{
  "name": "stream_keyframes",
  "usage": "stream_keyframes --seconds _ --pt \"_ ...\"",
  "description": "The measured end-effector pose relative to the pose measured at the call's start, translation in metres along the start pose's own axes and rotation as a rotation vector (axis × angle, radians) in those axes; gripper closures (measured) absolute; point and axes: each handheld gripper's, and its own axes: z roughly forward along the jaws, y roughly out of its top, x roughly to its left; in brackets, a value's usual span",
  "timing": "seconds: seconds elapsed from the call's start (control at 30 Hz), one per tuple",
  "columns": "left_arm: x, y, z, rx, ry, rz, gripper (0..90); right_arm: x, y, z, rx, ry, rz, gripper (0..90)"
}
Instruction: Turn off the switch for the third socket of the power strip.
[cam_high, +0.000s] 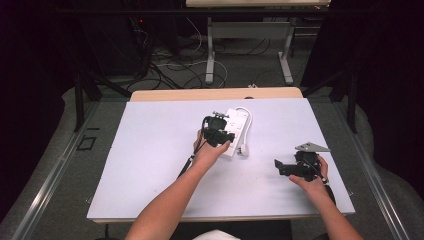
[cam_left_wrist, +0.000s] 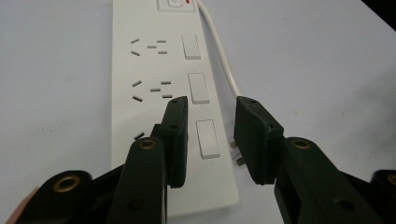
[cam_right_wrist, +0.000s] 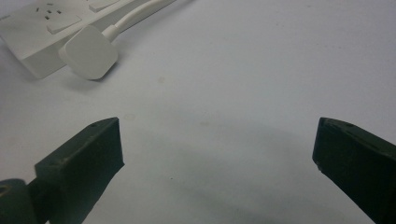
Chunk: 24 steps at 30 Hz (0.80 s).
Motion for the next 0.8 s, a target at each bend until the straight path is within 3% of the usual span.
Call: stream_keyframes --seconds 0.33,0.8 --pt "0.001 0.000 0.010 0.056 0.009 -0.011 72.8 0.000 0.000 0.000 0.006 0.014 0.003 1.0" --pt "0.002 -0.003 0.022 0.090 0.013 -0.013 80.9 0.000 0.000 0.001 0.011 0.013 0.003 0.9"
